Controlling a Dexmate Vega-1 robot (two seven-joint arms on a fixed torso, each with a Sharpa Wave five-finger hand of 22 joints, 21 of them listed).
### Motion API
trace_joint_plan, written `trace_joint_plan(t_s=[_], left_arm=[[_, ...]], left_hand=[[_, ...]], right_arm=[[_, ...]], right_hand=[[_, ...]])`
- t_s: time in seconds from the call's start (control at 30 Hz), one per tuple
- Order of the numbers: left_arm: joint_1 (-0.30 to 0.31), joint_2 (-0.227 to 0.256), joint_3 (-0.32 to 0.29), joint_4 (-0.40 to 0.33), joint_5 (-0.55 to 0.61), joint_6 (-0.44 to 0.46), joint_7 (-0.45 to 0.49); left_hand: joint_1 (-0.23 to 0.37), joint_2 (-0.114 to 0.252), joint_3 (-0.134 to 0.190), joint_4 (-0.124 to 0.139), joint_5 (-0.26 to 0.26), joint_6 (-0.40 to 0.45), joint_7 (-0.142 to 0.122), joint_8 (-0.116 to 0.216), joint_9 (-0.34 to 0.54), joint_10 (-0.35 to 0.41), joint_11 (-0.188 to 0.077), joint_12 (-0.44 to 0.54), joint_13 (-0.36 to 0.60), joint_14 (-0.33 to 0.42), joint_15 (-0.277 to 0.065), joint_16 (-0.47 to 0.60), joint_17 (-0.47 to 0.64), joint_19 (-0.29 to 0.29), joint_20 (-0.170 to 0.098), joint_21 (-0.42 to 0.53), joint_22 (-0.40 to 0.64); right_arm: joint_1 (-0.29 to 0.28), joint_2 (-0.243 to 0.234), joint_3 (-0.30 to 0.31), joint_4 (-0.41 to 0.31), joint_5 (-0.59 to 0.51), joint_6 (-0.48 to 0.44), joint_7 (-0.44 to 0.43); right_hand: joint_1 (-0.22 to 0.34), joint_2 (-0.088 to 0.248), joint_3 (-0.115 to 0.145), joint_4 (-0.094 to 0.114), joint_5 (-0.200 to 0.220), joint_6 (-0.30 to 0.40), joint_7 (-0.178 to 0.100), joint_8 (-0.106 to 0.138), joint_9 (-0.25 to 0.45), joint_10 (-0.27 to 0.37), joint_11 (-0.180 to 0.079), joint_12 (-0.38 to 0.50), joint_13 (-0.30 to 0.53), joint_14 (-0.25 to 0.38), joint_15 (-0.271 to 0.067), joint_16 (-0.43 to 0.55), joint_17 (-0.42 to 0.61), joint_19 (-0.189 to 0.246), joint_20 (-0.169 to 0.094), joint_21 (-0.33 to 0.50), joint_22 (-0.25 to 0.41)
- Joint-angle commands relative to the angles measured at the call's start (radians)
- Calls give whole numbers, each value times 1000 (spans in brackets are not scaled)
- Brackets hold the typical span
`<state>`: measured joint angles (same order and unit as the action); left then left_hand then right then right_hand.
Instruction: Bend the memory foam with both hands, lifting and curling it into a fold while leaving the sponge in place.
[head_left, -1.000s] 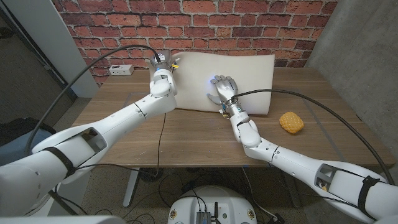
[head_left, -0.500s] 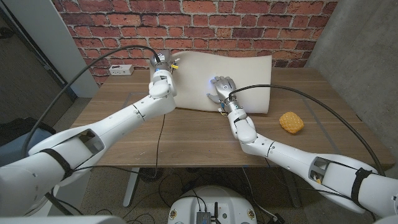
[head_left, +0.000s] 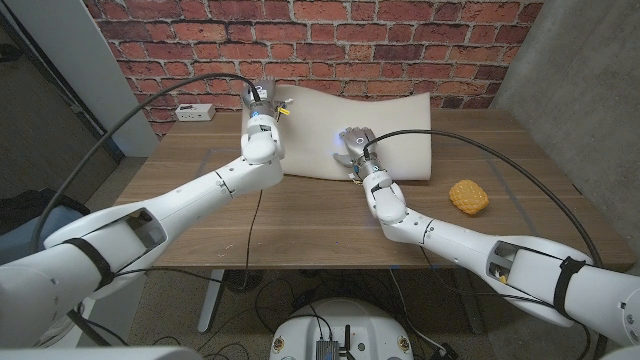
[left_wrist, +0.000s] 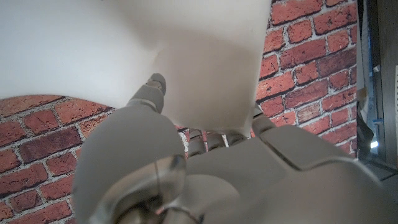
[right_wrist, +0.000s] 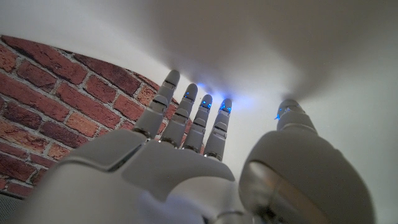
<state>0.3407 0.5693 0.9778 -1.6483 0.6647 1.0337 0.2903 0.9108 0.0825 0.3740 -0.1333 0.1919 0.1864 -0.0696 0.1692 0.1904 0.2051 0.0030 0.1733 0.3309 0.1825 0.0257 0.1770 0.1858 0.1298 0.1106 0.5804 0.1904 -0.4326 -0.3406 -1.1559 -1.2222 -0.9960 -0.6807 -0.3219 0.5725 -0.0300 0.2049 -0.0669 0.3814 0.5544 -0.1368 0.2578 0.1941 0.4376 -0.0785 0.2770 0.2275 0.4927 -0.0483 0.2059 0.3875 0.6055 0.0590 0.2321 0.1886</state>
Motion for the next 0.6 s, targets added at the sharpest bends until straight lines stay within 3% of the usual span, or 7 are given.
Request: trace_joint_plan(t_s=[0.03,0.2,0.27,0.37,0.6], left_arm=[[26,-15,39,51,164,-9,151],[23,-42,89,136,318,26,247],[25,-16,101,104,343,4,202],[28,23,99,42,348,-27,81],[41,104,70,-60,345,-132,-167]], left_hand=[[-26,-6,-17,5,-10,-12,-8,8,0,-26,-2,3,-7,-25,-2,-3,-1,-8,-3,-6,1],[-56,-16,-35,15,-15,-15,-19,13,-1,-54,-4,5,-18,-41,-13,1,-1,-8,-16,-9,0],[-77,-31,-48,15,-17,2,-46,21,-2,-41,-37,20,-30,-29,-41,10,-3,0,-30,-10,-2],[-99,-30,-54,19,-17,22,-52,27,-3,7,-64,41,-44,15,-72,26,-3,12,-43,-10,-2],[-168,-41,-82,44,-19,28,-36,25,-3,40,-54,49,-61,49,-75,32,-1,8,-35,-16,-2]], right_arm=[[56,41,-47,87,45,-28,76],[77,58,-58,128,80,-26,87],[87,67,-64,147,93,-21,89],[99,76,-74,164,109,-16,90],[125,98,-92,209,148,-1,89]], right_hand=[[-1,10,1,9,8,5,11,-7,4,4,9,-2,3,-3,-103,7,1,-5,6,-3,4],[-5,12,1,11,8,10,16,-6,4,6,11,-2,3,-4,-99,7,1,-6,9,-3,4],[-8,14,0,14,8,11,17,-6,4,5,15,-3,3,-6,-98,7,2,-9,10,-4,4],[-13,17,-2,17,8,12,19,-8,4,7,22,-4,3,-5,-96,8,2,-12,11,-5,4],[-22,21,-4,23,8,11,24,-11,4,6,25,-7,2,-12,-90,8,3,-15,12,-6,5]])
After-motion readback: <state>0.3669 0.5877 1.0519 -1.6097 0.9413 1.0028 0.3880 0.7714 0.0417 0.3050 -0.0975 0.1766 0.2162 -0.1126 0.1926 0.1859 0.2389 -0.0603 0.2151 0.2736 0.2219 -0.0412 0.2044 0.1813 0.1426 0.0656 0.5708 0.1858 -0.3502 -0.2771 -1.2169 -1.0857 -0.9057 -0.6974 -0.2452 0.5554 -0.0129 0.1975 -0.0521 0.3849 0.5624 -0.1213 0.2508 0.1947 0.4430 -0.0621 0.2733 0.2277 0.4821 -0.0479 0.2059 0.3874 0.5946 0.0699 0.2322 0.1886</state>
